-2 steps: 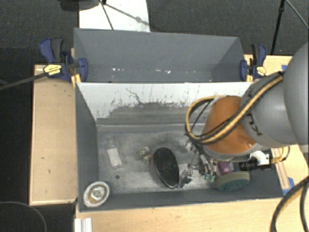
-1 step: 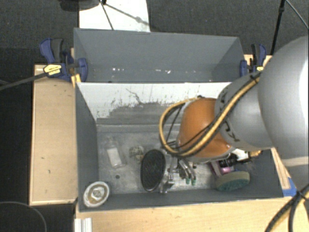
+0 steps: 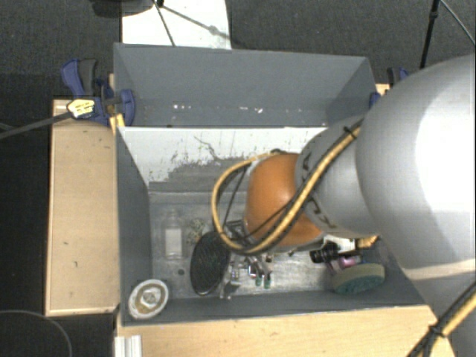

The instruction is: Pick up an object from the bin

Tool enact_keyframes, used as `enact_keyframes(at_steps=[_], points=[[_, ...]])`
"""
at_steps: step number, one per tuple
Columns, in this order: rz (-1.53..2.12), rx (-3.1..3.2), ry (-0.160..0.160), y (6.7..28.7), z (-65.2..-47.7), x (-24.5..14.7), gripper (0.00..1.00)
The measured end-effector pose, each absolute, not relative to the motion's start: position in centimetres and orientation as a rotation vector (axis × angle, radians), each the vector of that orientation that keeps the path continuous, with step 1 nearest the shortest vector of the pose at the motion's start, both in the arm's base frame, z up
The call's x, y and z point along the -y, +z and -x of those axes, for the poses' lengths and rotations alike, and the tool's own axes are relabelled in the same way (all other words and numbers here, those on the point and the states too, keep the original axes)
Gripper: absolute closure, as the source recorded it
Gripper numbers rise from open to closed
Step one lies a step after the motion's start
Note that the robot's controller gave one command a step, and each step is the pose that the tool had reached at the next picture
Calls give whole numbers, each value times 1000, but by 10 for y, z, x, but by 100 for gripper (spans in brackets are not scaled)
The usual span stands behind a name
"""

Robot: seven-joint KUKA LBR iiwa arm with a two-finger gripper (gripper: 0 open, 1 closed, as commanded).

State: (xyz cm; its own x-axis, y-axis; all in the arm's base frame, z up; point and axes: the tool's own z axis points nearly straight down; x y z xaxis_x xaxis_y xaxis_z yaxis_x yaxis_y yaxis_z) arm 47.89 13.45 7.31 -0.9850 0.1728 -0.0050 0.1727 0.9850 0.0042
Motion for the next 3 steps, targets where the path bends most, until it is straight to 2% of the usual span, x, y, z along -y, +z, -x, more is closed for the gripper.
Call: enact_keyframes(at_steps=[1, 2, 3], points=[[-278, -3123, 3, 74, -480, -131, 100], [-353, -3113, 5, 75, -573, -127, 100], [134, -3128, 6, 215, -586, -185, 100]])
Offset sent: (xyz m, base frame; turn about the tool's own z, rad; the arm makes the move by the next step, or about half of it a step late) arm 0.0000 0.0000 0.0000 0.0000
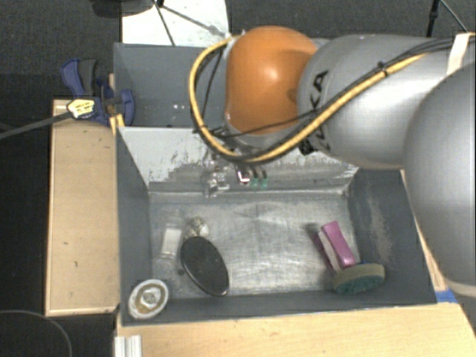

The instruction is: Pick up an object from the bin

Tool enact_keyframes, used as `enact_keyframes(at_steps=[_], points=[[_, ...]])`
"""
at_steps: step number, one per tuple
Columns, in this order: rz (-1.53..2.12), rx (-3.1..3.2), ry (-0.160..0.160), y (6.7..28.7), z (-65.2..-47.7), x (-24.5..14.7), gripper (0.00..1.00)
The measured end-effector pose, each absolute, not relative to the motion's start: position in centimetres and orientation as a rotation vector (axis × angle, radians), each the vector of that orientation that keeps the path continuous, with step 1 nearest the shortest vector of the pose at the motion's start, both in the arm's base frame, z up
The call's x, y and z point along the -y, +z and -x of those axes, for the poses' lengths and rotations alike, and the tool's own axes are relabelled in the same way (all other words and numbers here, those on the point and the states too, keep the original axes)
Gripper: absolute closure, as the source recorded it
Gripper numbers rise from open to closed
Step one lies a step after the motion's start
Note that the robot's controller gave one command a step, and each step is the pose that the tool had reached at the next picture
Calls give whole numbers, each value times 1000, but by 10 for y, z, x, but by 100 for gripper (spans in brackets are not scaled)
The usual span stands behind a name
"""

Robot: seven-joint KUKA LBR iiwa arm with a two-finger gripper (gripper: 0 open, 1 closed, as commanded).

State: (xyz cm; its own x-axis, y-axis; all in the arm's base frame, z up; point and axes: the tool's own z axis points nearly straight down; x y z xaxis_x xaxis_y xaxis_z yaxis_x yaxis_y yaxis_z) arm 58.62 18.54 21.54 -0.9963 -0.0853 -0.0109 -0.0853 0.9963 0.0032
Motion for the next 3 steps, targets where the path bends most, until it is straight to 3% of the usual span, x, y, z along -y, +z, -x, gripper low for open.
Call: enact_keyframes(at_steps=[1, 2, 3], points=[[135, -3135, 1, 212, -585, -184, 0], [867, -3015, 0, 70, -547, -190, 0], [1169, -2902, -3, 74, -489, -186, 0]])
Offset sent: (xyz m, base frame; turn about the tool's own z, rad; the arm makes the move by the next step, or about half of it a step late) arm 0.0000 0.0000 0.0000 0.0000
